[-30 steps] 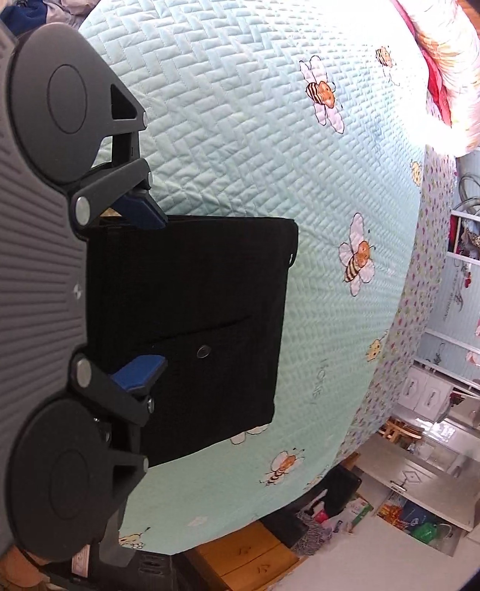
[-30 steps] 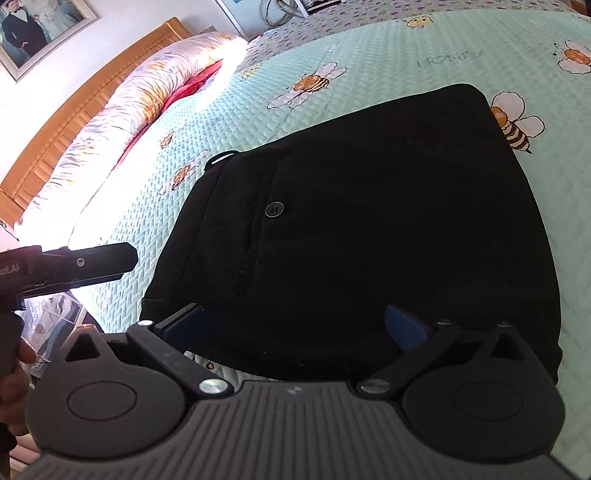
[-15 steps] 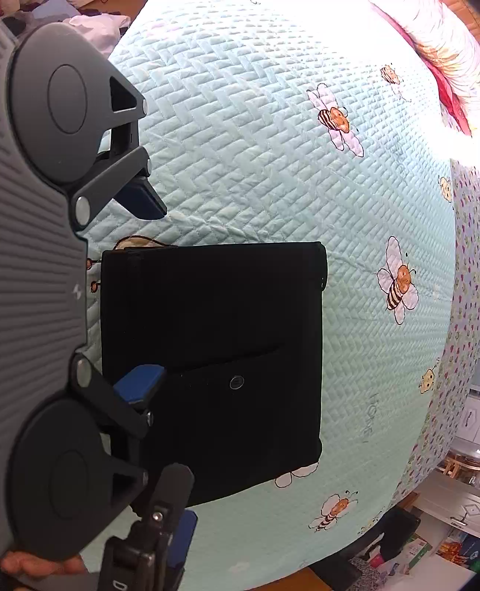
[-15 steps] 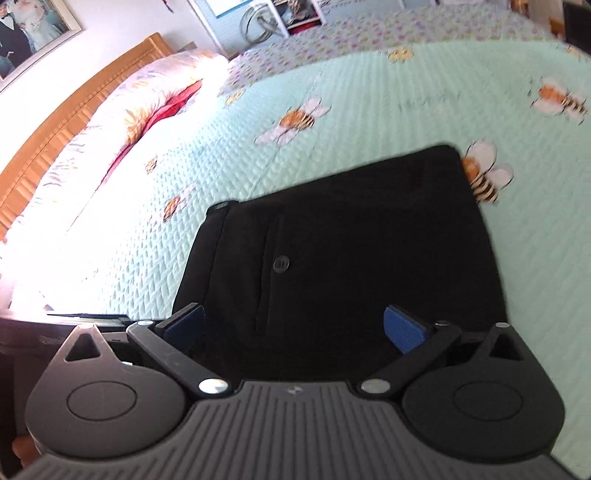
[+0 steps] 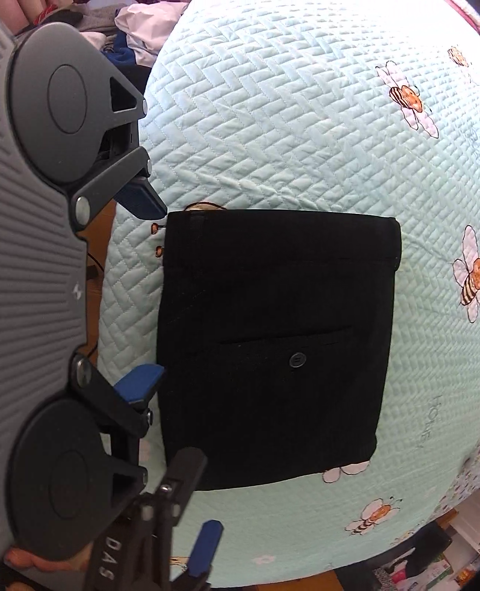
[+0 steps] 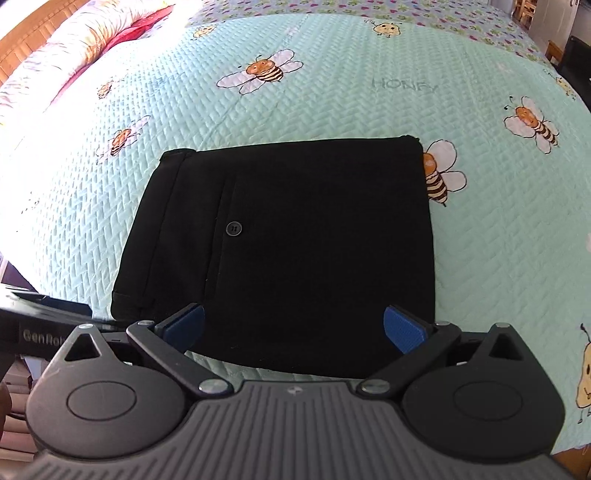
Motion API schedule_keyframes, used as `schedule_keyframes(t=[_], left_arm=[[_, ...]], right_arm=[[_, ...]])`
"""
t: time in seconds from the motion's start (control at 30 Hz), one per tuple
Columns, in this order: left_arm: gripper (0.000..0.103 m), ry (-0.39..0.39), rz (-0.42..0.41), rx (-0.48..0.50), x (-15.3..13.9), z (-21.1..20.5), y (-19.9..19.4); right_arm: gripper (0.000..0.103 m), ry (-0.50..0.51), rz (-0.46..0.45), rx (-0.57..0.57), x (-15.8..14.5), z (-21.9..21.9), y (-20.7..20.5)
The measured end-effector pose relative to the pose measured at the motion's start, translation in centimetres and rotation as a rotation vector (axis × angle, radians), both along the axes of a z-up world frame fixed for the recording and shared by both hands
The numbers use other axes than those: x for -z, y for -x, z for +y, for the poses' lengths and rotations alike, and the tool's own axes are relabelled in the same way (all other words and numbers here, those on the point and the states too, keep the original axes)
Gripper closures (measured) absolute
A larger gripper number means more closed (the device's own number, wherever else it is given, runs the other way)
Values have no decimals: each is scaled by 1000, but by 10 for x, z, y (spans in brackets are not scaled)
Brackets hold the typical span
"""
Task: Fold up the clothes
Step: 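Open both grippers and release the flattened trouser bundle on the quilt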
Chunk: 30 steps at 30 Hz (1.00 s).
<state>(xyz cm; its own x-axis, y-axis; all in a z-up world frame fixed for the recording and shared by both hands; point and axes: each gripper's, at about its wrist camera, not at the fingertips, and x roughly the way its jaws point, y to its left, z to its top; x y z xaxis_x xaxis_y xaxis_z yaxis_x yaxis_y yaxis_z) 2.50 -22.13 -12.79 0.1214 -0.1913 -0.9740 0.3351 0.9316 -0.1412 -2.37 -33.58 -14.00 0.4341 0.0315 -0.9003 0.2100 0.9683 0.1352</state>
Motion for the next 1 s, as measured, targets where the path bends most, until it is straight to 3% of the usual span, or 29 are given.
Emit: schedule_keyframes(t=[1.0], left_arm=[[15, -39, 52, 14, 12, -9, 4]], right_arm=[[1, 3, 44, -7, 3, -1, -6]])
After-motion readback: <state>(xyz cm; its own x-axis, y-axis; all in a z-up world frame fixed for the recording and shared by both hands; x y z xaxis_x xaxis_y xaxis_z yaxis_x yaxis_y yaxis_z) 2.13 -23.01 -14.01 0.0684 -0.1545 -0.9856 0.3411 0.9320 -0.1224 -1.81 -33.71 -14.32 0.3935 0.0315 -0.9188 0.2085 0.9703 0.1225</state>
